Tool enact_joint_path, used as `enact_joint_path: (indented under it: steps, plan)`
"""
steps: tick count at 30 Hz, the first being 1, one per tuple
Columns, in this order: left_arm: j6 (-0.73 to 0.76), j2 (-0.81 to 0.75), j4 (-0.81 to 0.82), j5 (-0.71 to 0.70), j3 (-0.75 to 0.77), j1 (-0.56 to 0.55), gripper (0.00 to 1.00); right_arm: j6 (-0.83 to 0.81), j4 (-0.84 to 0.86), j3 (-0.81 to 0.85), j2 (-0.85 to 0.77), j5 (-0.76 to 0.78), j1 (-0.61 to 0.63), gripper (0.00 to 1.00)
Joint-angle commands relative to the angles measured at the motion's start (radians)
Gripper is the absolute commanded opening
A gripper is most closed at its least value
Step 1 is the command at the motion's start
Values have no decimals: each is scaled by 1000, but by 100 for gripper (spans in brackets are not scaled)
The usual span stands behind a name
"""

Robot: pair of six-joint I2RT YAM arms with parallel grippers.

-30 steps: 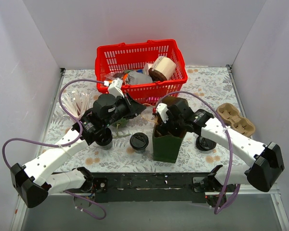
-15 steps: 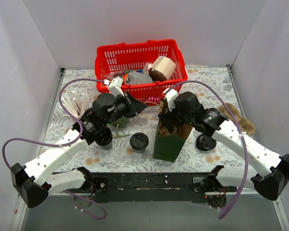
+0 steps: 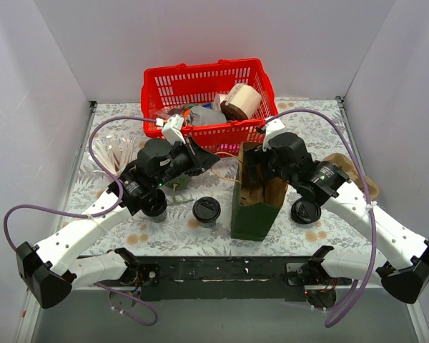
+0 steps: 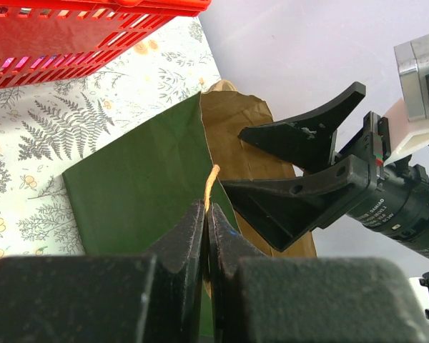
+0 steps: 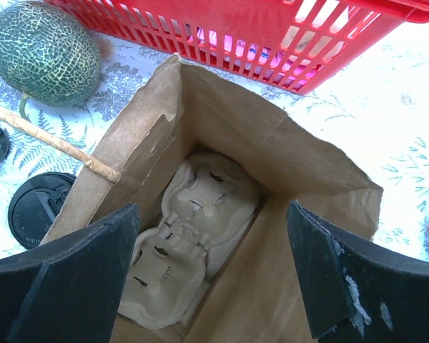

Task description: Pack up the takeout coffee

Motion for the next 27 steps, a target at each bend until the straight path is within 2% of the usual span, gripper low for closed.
enact_joint_path:
  steps: [1,14,27]
  plan:
    - [8,-9,9,12,8,-6,0,50,0,2,9,-24,-1,90]
    - [8,-24,12,-7,-1,-6,0,85,-67,-31,31,-82,-4,90]
    - [10,-27,17,-30,-5,-6,0,89,-109,-97,34,-188,-6,86]
